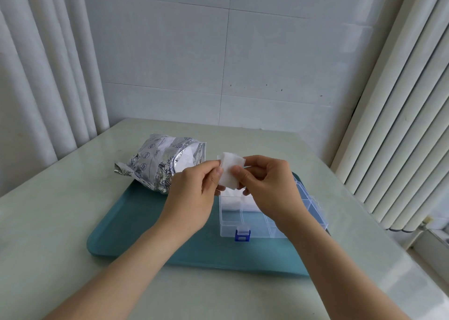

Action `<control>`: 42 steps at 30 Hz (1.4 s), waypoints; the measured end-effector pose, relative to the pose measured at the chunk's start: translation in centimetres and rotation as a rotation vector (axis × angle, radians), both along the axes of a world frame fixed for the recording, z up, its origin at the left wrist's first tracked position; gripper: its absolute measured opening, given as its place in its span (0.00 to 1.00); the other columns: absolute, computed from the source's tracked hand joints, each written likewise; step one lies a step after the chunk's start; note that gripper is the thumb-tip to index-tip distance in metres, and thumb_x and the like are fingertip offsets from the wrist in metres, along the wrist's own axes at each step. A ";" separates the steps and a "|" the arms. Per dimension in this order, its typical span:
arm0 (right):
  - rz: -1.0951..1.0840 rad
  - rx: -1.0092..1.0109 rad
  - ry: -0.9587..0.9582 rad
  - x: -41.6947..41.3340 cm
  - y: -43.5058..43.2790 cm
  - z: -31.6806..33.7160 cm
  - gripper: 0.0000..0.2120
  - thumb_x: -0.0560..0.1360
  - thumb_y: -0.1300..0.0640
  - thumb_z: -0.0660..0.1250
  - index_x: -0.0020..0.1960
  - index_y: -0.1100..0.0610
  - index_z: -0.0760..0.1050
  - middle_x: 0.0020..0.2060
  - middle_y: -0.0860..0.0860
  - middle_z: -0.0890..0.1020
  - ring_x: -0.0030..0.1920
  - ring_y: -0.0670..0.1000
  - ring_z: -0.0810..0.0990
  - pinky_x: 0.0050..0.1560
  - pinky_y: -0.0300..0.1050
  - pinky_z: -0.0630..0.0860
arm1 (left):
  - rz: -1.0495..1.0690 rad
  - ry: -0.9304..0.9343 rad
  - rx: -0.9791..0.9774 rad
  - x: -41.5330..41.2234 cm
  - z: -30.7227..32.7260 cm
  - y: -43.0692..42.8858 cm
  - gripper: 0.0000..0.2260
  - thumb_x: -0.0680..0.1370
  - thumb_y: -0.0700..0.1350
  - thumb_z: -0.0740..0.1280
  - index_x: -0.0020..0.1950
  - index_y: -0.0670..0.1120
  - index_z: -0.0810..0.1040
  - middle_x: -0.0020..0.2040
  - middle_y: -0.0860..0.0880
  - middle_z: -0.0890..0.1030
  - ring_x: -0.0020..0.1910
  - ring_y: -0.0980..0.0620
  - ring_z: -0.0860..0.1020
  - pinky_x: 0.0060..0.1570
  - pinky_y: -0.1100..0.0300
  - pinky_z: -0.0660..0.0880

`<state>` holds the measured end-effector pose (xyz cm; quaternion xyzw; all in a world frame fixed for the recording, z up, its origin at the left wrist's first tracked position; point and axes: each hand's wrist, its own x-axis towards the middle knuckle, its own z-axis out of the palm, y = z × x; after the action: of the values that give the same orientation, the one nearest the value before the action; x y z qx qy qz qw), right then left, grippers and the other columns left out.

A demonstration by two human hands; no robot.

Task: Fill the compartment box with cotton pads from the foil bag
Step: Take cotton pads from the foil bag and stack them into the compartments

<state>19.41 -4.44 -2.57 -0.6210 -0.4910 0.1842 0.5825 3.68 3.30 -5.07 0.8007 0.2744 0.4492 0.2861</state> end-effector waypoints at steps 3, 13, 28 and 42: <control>-0.112 -0.023 -0.051 0.7 0.4 -0.5 0.03 0.81 0.56 0.72 0.52 0.51 0.85 0.37 0.49 0.87 0.35 0.50 0.83 0.38 0.47 0.78 | 0.069 0.085 0.069 0.0 -0.8 0.7 0.11 0.87 0.45 0.62 0.64 0.50 0.83 0.52 0.55 0.86 0.46 0.59 0.81 0.48 0.72 0.74; -0.189 -0.175 -0.284 0.8 0.7 -1.4 0.08 0.81 0.60 0.67 0.54 0.49 0.73 0.31 0.56 0.81 0.26 0.44 0.72 0.24 0.33 0.66 | -0.043 0.391 -0.004 0.4 -1.6 -0.1 0.22 0.87 0.43 0.57 0.83 0.47 0.63 0.76 0.49 0.70 0.69 0.51 0.73 0.62 0.66 0.63; -0.072 -0.400 -0.462 0.3 1.2 -1.6 0.16 0.81 0.61 0.58 0.59 0.49 0.82 0.49 0.48 0.84 0.45 0.51 0.79 0.49 0.51 0.80 | -0.067 0.422 -0.018 0.1 -1.5 0.0 0.24 0.86 0.44 0.59 0.83 0.47 0.62 0.78 0.48 0.71 0.74 0.50 0.70 0.66 0.63 0.66; -0.166 -0.350 -0.391 0.3 1.6 -1.6 0.07 0.79 0.57 0.68 0.49 0.51 0.86 0.35 0.50 0.84 0.35 0.49 0.80 0.35 0.41 0.78 | -0.093 0.410 0.064 0.4 -2.0 0.1 0.16 0.86 0.41 0.58 0.74 0.47 0.72 0.65 0.50 0.77 0.55 0.53 0.73 0.50 0.66 0.64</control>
<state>19.71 -2.88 -4.16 -0.7740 -0.5024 0.0942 0.3736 4.08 3.36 -7.07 0.8958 0.2753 0.2715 0.2192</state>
